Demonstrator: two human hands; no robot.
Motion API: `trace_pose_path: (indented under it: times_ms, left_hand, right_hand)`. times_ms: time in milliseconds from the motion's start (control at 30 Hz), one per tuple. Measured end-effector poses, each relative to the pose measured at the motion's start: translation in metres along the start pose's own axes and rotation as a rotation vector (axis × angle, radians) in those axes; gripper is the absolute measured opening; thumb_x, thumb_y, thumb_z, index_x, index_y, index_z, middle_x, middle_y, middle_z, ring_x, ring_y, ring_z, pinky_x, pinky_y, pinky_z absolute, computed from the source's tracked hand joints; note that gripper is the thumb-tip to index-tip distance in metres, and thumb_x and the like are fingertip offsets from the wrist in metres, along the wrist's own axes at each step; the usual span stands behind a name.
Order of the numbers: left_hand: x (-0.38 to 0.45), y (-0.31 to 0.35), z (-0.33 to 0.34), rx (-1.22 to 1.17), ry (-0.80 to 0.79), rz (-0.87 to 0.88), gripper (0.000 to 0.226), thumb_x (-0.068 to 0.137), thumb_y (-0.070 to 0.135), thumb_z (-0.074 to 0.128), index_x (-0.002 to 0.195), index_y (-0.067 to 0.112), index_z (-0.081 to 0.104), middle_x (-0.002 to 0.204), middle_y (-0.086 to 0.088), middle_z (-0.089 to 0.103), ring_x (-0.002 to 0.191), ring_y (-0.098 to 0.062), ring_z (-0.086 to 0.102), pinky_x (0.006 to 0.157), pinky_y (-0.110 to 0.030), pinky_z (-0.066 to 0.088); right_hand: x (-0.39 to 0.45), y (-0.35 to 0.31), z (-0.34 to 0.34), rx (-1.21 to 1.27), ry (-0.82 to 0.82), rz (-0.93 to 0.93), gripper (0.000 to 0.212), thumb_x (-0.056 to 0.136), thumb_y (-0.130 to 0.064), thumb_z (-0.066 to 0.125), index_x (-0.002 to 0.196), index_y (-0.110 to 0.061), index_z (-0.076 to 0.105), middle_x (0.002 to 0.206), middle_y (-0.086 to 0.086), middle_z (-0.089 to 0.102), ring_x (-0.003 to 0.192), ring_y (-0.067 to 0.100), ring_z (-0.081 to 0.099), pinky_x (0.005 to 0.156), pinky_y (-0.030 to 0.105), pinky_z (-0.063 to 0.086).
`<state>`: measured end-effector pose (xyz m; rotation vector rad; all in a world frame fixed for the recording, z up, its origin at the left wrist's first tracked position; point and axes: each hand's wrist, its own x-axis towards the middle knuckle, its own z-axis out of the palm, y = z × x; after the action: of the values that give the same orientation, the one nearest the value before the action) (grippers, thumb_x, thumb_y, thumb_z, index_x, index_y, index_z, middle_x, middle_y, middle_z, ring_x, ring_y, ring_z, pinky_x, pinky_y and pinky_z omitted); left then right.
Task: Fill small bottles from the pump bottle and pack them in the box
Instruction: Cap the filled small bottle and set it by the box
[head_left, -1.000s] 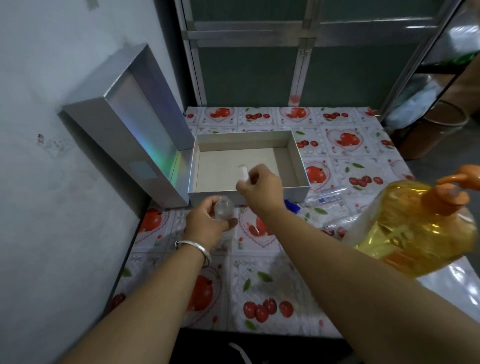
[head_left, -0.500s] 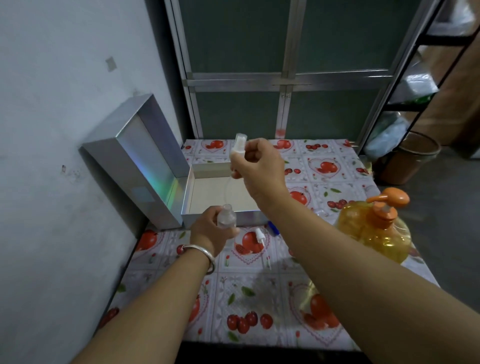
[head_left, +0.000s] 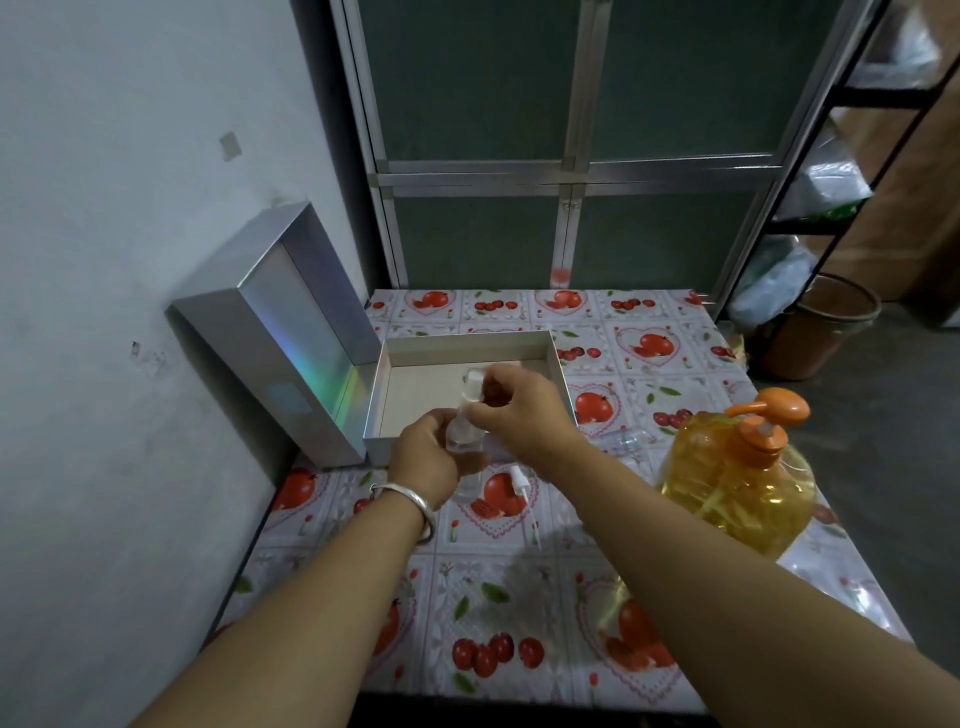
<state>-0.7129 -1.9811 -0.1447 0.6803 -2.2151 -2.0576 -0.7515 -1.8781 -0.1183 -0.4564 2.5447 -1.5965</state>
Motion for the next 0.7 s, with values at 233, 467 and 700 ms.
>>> trace_pose_path:
  times_ms: [233, 467, 700]
  left_hand:
    - [0.000, -0.006, -0.006, 0.154, -0.043, 0.059, 0.031, 0.079, -0.003, 0.065, 0.105, 0.014, 0.061, 0.089, -0.001, 0.065, 0.085, -0.019, 0.064, 0.072, -0.024, 0.054]
    - [-0.007, 0.004, -0.004, 0.204, -0.072, 0.065, 0.033, 0.077, -0.002, 0.068, 0.106, 0.010, 0.062, 0.078, 0.002, 0.064, 0.066, -0.008, 0.056, 0.046, -0.011, 0.046]
    - [-0.007, 0.008, -0.003, 0.259, -0.049, 0.145, 0.036, 0.074, 0.002, 0.071, 0.109, 0.007, 0.062, 0.096, -0.011, 0.067, 0.088, -0.021, 0.065, 0.058, -0.014, 0.046]
  right_hand:
    - [0.004, 0.000, -0.004, -0.028, -0.120, 0.029, 0.020, 0.082, -0.014, 0.069, 0.095, 0.001, 0.068, 0.094, 0.021, 0.068, 0.077, 0.021, 0.058, 0.078, 0.040, 0.053]
    - [0.007, -0.001, -0.003, -0.184, -0.095, 0.013, 0.030, 0.076, -0.029, 0.075, 0.064, -0.020, 0.049, 0.063, -0.005, 0.049, 0.057, 0.007, 0.044, 0.053, 0.017, 0.038]
    - [0.004, 0.004, 0.000, 0.189, -0.191, 0.089, 0.017, 0.083, -0.030, 0.067, 0.091, -0.017, 0.061, 0.092, 0.003, 0.059, 0.092, 0.024, 0.061, 0.084, 0.037, 0.055]
